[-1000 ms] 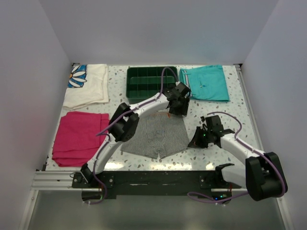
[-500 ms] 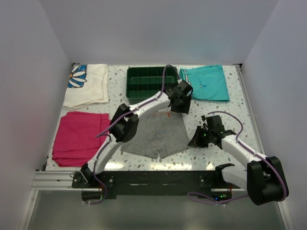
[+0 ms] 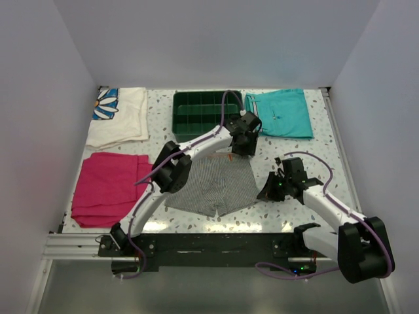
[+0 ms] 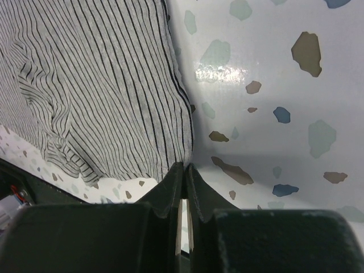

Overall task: Roll the underwear
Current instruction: Fold the underwear at the center of the board.

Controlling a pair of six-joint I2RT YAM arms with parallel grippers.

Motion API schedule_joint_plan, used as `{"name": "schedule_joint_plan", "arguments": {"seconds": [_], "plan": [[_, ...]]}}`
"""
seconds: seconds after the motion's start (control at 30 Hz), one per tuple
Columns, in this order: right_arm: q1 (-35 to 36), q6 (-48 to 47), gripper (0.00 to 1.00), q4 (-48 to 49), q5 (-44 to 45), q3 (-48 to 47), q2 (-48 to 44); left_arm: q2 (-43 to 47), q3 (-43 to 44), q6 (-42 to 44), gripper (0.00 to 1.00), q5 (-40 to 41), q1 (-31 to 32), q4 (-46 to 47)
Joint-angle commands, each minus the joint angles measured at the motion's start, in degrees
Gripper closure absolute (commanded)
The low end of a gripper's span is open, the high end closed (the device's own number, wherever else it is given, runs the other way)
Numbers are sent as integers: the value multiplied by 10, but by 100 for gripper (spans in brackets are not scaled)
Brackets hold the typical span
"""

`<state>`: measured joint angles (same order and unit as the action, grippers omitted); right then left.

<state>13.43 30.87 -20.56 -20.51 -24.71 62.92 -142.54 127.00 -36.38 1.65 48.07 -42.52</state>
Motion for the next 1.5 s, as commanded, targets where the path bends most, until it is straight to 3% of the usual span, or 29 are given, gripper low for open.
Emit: {"name": "schedule_joint_plan", "arguments": {"seconds": [0.0, 0.13, 0.7, 1.03, 1.47], "plan": [[-1, -9, 94, -8, -2, -3, -3, -3, 4, 3, 48, 4, -3, 6], [0, -9, 94, -8, -5, -2, -3, -7, 4, 5, 50, 7, -2, 3], [0, -16, 94, 9, -31, 4, -3, -28, 3, 10, 75, 6, -2, -5], [0, -12, 96, 7, -34, 7, -31, 7, -7, 12, 98, 11, -3, 20], [1, -35, 97, -22, -88, -21, -92, 117, -39, 28, 96, -1, -3, 55]]}}
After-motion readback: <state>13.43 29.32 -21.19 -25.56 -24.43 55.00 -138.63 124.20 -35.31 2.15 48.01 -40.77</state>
